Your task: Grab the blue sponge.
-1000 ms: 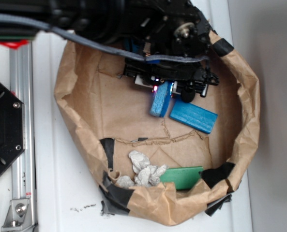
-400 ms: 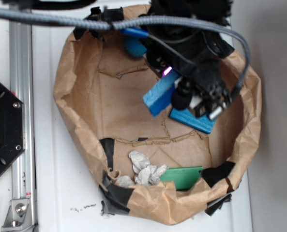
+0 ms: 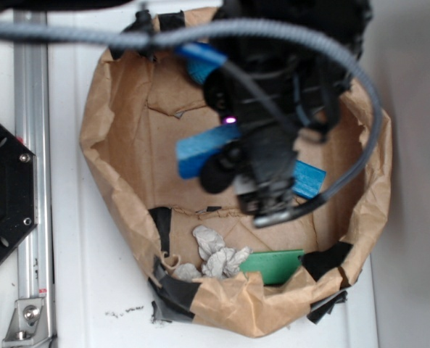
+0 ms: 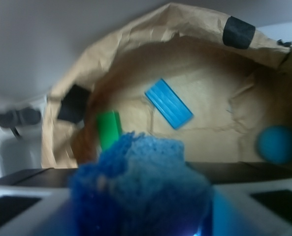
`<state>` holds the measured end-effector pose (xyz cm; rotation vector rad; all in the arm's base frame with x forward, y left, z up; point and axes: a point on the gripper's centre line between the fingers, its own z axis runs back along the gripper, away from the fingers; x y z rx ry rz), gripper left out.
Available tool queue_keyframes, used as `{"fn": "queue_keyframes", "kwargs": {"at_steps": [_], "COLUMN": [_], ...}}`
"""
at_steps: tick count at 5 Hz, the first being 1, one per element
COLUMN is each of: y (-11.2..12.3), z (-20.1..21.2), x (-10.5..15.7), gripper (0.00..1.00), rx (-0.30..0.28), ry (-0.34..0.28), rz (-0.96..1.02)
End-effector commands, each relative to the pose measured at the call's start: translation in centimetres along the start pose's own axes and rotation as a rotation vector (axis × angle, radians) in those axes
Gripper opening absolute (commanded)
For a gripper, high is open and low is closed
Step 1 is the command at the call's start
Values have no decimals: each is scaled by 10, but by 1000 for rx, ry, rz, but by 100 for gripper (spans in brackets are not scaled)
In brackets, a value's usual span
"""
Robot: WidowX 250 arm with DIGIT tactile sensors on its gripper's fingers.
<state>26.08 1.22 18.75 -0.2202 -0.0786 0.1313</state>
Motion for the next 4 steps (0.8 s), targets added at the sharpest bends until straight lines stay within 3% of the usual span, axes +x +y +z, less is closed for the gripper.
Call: {"fn": "queue_keyframes", "kwargs": {"at_steps": [1,2,4], "y": [26,28,21], "z": [28,30,18], "x": [1,-1,-13], "gripper": [0,0,0], "rx": [140,109,122], "ry": [-134,-140,-114], "rz": [-79,-67,-104]}}
